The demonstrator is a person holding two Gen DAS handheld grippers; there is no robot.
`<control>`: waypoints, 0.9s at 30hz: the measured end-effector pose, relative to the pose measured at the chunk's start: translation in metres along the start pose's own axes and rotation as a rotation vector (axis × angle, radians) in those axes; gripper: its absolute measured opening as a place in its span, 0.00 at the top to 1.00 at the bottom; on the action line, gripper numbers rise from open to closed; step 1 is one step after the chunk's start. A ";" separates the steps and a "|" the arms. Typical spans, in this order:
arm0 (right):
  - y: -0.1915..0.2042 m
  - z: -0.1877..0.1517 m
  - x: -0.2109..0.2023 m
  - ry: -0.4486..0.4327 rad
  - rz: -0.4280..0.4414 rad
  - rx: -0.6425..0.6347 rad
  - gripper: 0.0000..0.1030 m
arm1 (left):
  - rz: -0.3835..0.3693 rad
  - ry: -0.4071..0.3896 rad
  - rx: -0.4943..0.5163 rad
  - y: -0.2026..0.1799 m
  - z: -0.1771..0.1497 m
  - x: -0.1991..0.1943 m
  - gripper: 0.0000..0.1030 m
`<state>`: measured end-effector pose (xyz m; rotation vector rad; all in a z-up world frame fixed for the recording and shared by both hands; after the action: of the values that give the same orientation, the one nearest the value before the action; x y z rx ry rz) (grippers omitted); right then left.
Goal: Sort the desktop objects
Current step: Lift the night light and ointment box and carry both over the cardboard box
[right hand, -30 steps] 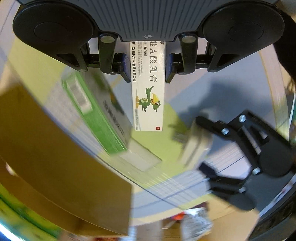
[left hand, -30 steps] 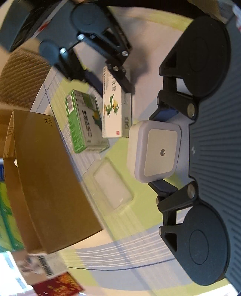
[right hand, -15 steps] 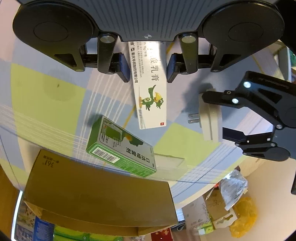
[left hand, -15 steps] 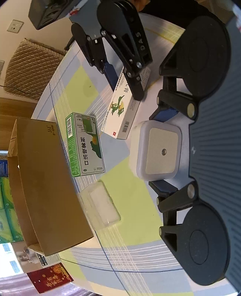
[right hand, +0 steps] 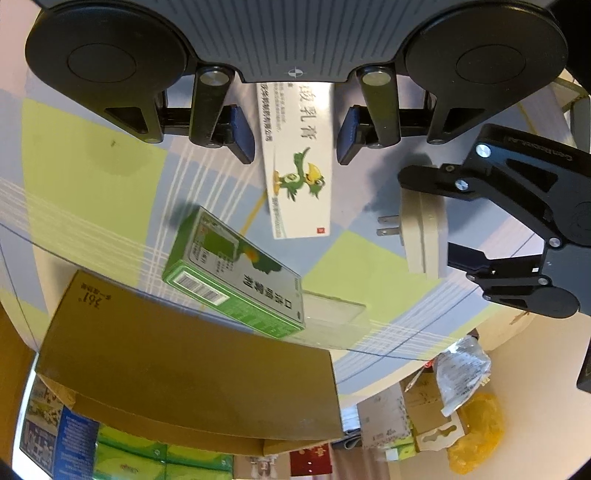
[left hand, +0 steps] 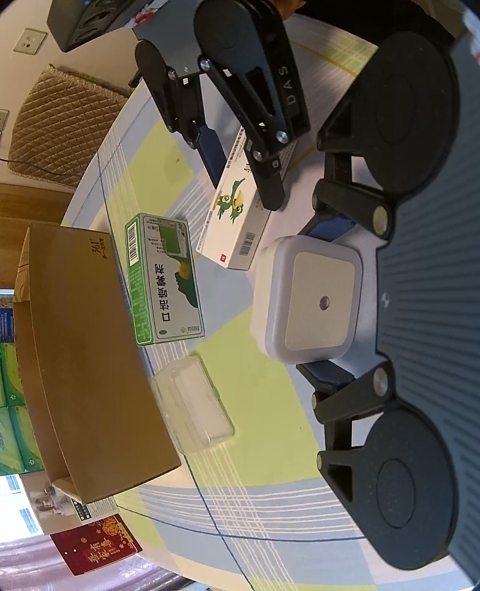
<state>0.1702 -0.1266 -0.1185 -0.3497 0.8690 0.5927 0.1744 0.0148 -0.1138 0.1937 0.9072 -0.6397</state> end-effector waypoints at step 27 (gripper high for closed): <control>-0.019 0.005 -0.045 -0.095 -0.069 0.171 0.66 | 0.122 -0.102 -0.198 -0.013 0.016 -0.036 0.41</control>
<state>0.1625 -0.1544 -0.0784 -0.1943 0.8069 0.4641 0.1617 0.0132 -0.0748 0.0385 0.8471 -0.4394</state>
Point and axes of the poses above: each gripper's, at about its wrist camera, not at the fingertips, and x roughly the way its jaws point, y to its left, z to its top, the point moved 2 cm from there along x, roughly the way its jaws point, and after that the axes turned 9 degrees about -z, right-handed, at the moved point
